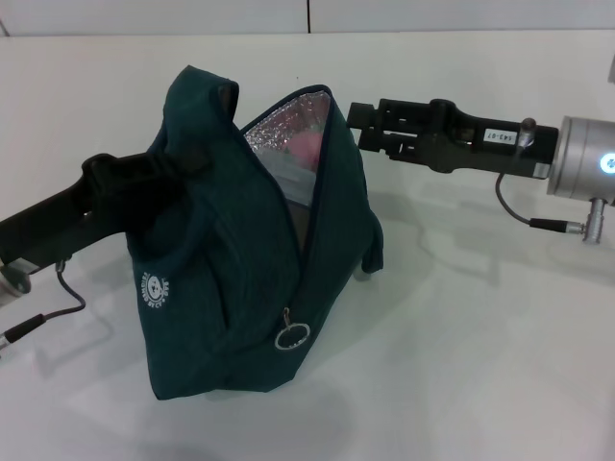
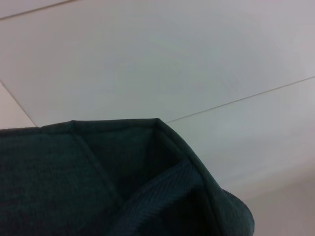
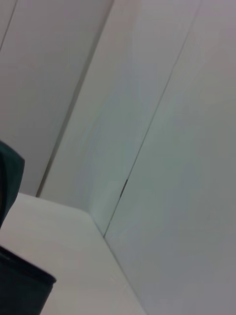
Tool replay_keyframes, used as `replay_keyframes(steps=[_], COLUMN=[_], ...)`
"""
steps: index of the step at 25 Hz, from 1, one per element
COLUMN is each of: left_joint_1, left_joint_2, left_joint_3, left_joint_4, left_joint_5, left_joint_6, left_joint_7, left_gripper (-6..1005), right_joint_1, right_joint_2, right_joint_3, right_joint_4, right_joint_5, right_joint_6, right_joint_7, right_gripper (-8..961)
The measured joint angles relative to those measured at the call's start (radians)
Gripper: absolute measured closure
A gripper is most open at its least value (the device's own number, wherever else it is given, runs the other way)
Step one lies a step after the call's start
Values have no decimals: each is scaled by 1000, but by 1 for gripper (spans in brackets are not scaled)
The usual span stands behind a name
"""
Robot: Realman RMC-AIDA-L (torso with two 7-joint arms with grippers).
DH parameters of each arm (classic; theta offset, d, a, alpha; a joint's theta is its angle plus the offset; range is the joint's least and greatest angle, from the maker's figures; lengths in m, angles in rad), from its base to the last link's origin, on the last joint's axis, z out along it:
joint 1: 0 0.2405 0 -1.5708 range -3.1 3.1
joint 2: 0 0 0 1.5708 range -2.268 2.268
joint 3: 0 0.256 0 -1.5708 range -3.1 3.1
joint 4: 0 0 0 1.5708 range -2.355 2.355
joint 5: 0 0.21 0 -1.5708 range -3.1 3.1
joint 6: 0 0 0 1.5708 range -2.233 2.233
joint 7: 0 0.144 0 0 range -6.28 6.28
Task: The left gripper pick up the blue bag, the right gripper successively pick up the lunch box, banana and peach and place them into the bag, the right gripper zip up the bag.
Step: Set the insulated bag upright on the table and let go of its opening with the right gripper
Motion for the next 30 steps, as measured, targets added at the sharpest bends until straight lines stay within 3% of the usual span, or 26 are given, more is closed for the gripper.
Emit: replay_keyframes(steps=[10,16,30], left_joint_1=[1,3,2], left_joint_2=[-7,-7,-5], left_joint_3=[0,0,0], left_joint_4=[-1,-2,-2], left_joint_5=[11,12,13], left_joint_6=[6,6,6], left_joint_7=[5,5,8], left_gripper=[963,963,962], right_joint_1=[52,54,53], right_joint_2=[4,-3,0], right_joint_3=[-34,-49,-52], right_joint_4=[59,58,55], right_joint_5=[-9,-24,-36], right_joint_6=[30,55,62], right_joint_7=[-5,-11,-40], right_gripper=[181,160,706])
